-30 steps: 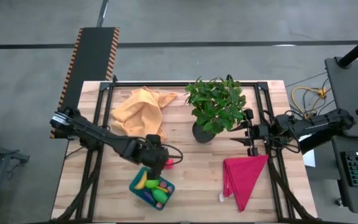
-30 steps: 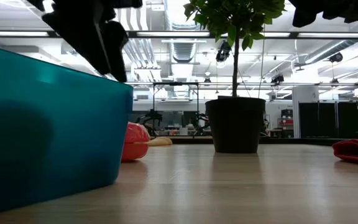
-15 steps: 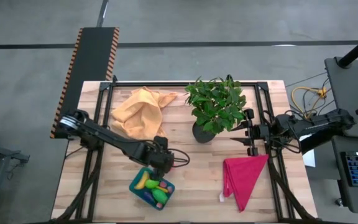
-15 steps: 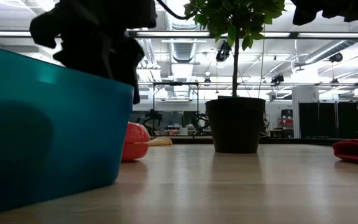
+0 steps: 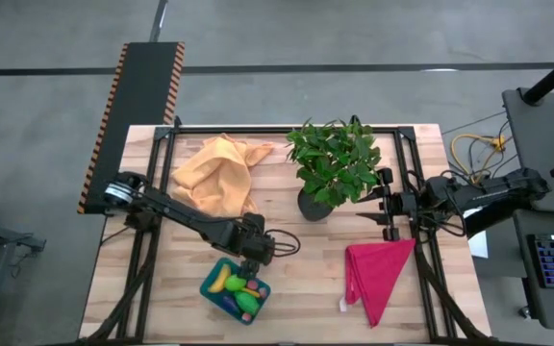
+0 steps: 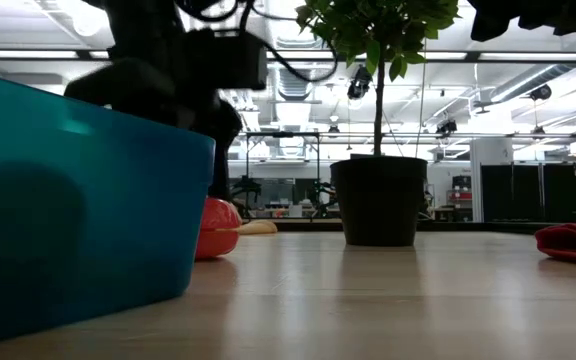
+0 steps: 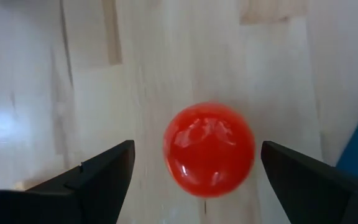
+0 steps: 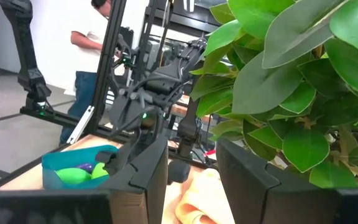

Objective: Pick and placing Produce into tupperware
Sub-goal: Put the red tomato into the blue bin

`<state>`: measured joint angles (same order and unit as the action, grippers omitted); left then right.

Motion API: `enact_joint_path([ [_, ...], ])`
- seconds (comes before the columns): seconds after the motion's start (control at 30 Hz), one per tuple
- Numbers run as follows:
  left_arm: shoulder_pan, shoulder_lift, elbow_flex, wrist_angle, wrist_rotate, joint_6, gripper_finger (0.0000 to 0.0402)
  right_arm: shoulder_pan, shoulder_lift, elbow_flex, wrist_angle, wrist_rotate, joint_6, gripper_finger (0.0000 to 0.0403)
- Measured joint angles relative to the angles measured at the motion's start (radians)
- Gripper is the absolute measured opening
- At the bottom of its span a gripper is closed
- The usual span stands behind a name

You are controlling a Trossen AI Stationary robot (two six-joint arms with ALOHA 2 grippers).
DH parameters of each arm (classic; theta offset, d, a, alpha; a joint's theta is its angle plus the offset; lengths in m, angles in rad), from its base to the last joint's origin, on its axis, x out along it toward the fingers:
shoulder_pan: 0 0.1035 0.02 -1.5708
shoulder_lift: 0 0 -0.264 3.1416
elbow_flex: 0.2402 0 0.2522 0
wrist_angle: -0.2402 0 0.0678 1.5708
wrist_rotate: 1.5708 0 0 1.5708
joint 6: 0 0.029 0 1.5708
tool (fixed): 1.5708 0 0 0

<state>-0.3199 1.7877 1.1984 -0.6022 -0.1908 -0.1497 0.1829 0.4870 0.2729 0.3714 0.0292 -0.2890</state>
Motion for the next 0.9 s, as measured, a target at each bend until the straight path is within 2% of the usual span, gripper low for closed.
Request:
enact_joint_path([
  [0.33,0.006,0.048,0.000,0.018,0.020,0.000,0.0333,0.000,0.000,0.000,0.000,0.000,0.000,0.0130],
  [0.63,0.028,0.050,-0.011,0.045,0.078,-0.001,0.0333,0.000,0.000,0.000,0.000,0.000,-0.001,0.0130],
  [0.9,0.033,0.051,-0.013,0.047,0.085,0.002,0.0333,0.000,0.000,0.000,0.000,0.000,-0.003,0.0130],
])
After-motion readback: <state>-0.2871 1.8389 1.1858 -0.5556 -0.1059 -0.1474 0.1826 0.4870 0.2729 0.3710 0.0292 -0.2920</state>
